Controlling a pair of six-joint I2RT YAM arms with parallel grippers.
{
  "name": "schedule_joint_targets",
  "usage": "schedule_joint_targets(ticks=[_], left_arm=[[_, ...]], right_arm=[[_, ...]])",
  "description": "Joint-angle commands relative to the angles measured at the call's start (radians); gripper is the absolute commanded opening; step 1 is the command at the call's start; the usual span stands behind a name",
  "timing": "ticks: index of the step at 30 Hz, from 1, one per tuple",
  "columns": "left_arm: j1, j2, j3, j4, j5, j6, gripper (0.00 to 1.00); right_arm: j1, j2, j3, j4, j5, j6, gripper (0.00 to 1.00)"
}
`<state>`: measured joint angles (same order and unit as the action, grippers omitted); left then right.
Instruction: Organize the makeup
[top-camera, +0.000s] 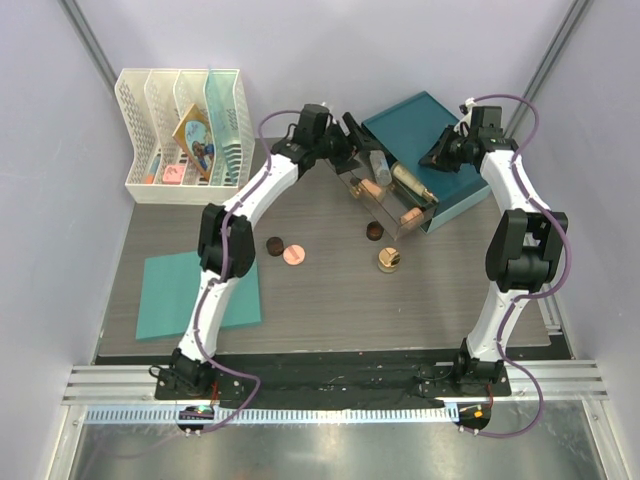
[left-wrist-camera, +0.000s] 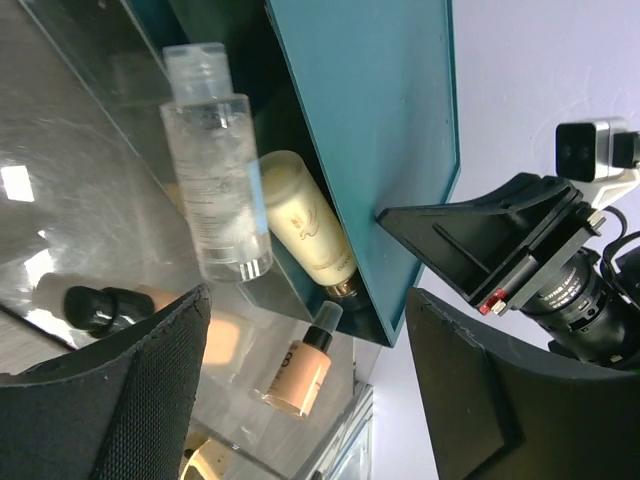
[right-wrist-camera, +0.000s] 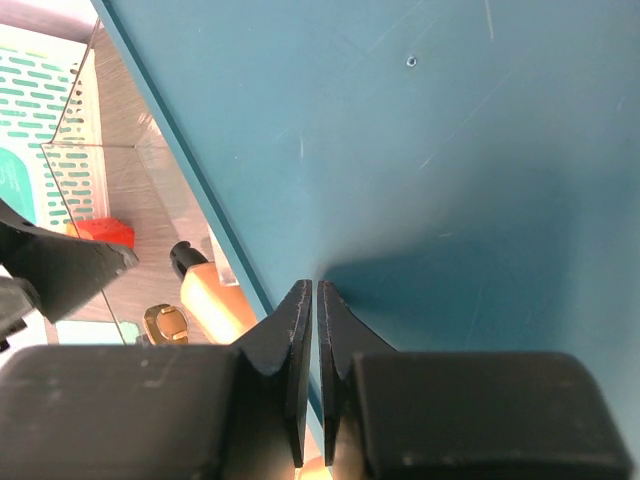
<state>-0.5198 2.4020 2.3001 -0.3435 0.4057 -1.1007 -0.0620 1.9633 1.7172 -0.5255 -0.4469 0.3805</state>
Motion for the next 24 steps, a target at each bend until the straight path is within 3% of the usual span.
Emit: schedule_joint_targets(ticks=[1,6,12,18,24], left_arm=[[0.018,-0.134,-0.056,0.047,0.028,-0.002,0.76],[0.021,-0.268,-0.223,0.040,0.030,0.077,0.60],[0.021,-0.409,-0.468,0.023,0.008,0.165,0.00],[0.021,-0.440,-0.640,0.037,0.004,0.176,0.00],[0.020,-0.419,-0.696,0.049,0.005,0.171,0.00]], right_arm=[[0.016,0.106,-0.091,-0.297,0.105,-0.048,0.13],[0.016,0.111,-0.088,-0.295,0.102,-0.046,0.13],[0.016,0.118,-0.087,-0.297,0.097,-0.046,0.13],[0.016,0.118,-0.085,-0.297,0.096,-0.045,0.13],[0.016,0.118,-0.082,-0.295,0.096,-0.045,0.13]])
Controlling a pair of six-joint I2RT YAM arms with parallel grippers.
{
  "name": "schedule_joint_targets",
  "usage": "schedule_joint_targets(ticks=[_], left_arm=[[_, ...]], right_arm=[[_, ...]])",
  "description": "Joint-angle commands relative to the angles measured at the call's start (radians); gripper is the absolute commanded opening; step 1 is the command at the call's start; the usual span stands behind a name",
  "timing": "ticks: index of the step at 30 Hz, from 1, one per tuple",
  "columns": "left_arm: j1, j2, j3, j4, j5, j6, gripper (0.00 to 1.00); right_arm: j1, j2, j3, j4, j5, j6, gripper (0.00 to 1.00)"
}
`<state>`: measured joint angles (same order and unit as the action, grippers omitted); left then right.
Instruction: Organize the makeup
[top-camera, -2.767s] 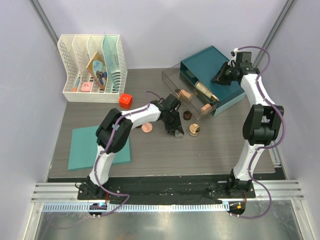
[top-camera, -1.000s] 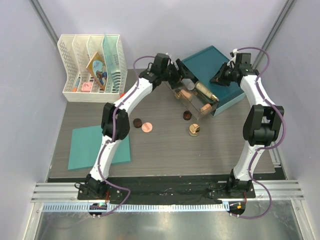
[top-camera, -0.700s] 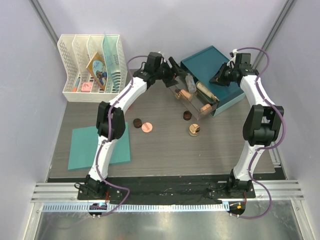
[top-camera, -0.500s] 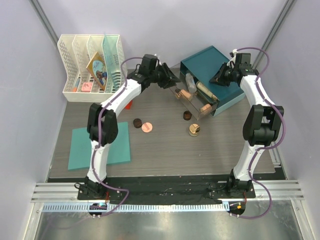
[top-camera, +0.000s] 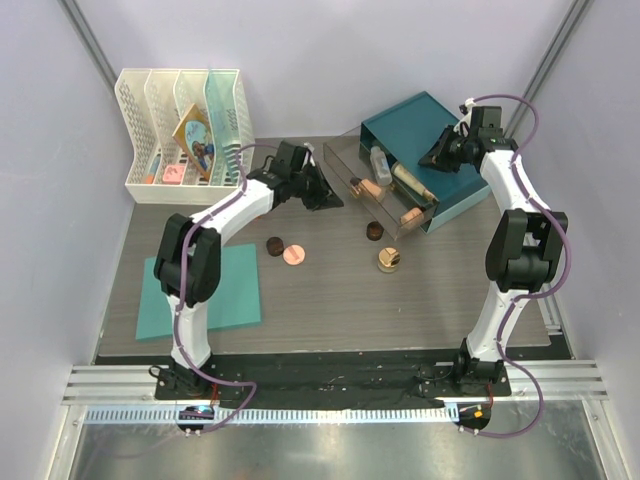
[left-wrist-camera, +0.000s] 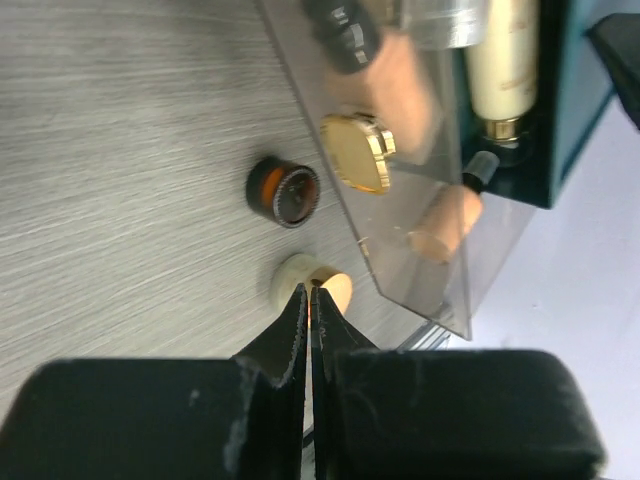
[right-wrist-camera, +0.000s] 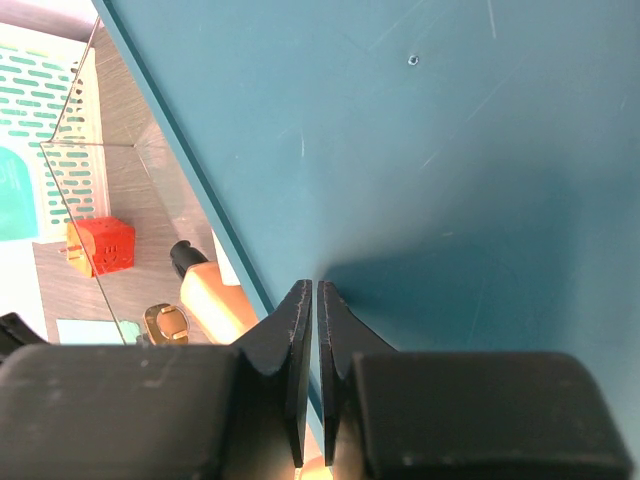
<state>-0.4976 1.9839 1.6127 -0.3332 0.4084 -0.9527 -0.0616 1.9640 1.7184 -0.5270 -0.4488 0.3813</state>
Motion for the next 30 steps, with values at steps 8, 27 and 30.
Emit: schedule_joint_targets(ticks=[8,27,30], left_arm=[[-0.025,0.088,0.061,0.065,0.015,-0.009,0.00],[-0.147,0.423,0.481,0.249,0.050,-0.256,0.00],[-0.157,0.503,0.565,0.309,0.058,-0.328,0.00]], right_arm=[[0.016,0.115,-0.085,-0.294,0.098,-0.045,0.13],[0.016,0.118,-0.075,-0.300,0.099,-0.048,0.13],[0.016,0.118,-0.072,-0.303,0.098,-0.050,0.13]])
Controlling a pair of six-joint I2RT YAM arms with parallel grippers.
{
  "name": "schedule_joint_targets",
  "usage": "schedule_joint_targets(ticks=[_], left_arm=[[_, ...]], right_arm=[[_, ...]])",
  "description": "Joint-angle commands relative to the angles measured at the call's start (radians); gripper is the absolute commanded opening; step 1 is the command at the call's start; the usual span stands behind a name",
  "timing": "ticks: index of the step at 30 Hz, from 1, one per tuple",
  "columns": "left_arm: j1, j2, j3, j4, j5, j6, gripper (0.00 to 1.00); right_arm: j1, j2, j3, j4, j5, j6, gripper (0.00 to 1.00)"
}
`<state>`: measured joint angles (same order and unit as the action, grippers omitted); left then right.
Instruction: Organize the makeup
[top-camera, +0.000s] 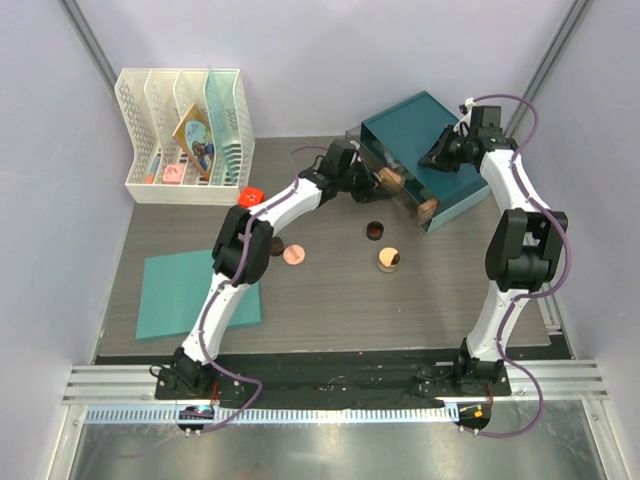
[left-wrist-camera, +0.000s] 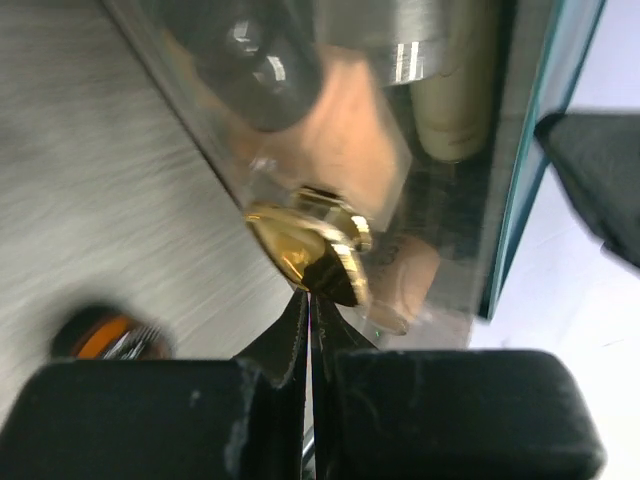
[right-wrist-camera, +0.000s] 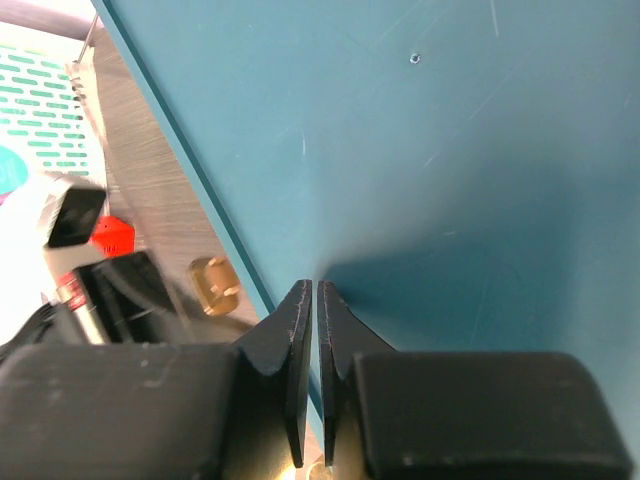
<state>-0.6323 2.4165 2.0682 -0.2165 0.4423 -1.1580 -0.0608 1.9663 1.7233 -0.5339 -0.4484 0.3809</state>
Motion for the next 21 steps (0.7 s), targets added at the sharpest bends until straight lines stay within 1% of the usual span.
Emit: schedule_joint_targets(ticks=[1,2,6,8,13,15,17,18,19,21], left_arm=[[-0.026,0.104,0.133,0.210,0.026,-0.135,0.00],[-0.027,0.119,0.173,0.219,0.026,-0.166,0.00],[-0.032,0.176,0.231,0.315,0.010,-0.256,0.00],[-0.030,0.193,0.253,0.321,0.007,-0.270,0.00],[-0.032,0.199,0.250,0.351,0.019,-0.281,0.01],[-0.030,0.188,0.231,0.368,0.036,-0.275,0.03],[-0.026,0.161,0.170,0.373,0.056,-0.256,0.07],[-0.024,0.118,0.138,0.374,0.056,-0.221,0.08],[-0.017,0.093,0.063,0.367,0.052,-0.204,0.10],[-0.007,0.041,-0.017,0.374,0.026,-0.177,0.19]], right_arm=[[0.015,0.114,-0.076,-0.296,0.099,-0.047,0.13],[0.015,0.114,-0.074,-0.298,0.100,-0.046,0.13],[0.015,0.109,-0.077,-0.299,0.102,-0.048,0.13],[0.015,0.108,-0.076,-0.299,0.102,-0.048,0.13],[0.015,0.108,-0.073,-0.305,0.105,-0.048,0.13],[0.015,0.108,-0.073,-0.307,0.105,-0.048,0.13],[0.015,0.108,-0.073,-0.305,0.106,-0.051,0.13],[0.015,0.108,-0.073,-0.307,0.106,-0.050,0.13],[0.015,0.108,-0.074,-0.307,0.106,-0.051,0.13],[0.015,0.108,-0.077,-0.307,0.106,-0.051,0.13]])
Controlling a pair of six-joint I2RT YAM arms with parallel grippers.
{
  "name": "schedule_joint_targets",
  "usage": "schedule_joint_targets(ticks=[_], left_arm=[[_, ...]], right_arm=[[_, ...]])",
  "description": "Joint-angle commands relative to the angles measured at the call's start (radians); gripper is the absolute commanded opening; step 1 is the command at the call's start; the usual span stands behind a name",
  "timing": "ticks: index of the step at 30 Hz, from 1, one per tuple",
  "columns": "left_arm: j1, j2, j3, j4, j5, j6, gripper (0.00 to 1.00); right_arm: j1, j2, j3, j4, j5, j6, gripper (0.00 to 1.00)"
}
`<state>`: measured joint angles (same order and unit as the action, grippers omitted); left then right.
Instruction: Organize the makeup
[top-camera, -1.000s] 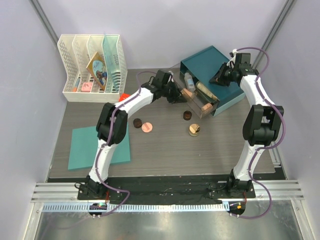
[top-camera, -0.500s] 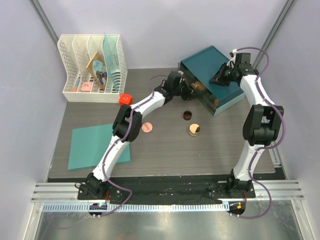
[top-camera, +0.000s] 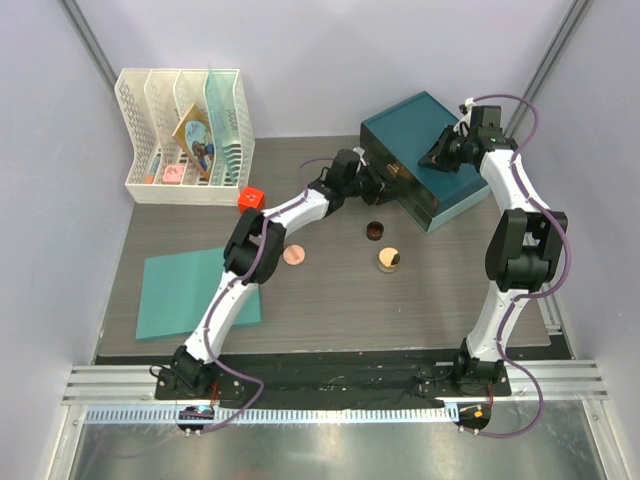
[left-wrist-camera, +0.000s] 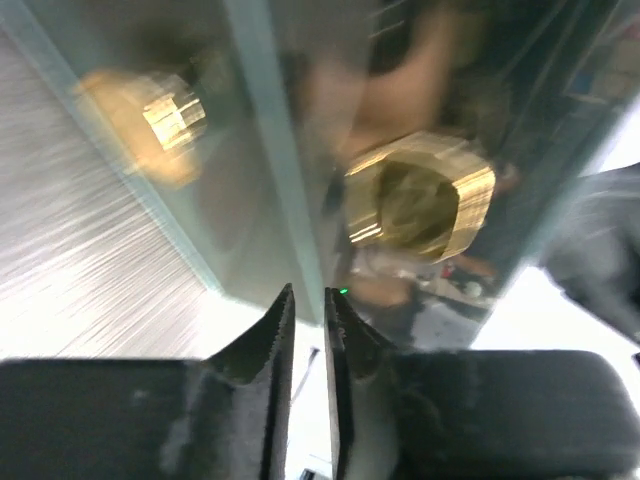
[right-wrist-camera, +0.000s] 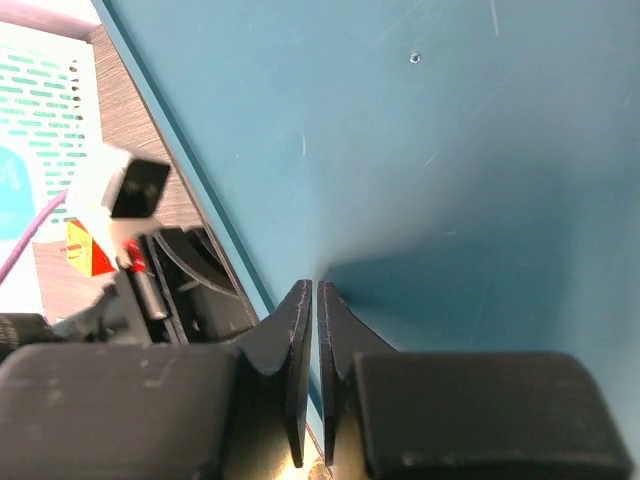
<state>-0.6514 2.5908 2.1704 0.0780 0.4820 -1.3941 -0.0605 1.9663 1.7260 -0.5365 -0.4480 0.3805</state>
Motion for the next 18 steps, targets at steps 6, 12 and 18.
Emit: schedule_joint_targets(ticks=[6,12,18], left_arm=[[0.050,-0.222,-0.291,0.088,-0.028,0.076,0.55],[0.059,-0.210,-0.331,0.112,-0.036,0.037,0.70],[0.059,-0.155,-0.295,0.134,-0.059,-0.020,0.66]], right_arm=[[0.014,0.109,-0.082,-0.303,0.103,-0.049,0.13],[0.014,0.108,-0.082,-0.304,0.104,-0.049,0.13],[0.013,0.106,-0.083,-0.303,0.106,-0.052,0.13]])
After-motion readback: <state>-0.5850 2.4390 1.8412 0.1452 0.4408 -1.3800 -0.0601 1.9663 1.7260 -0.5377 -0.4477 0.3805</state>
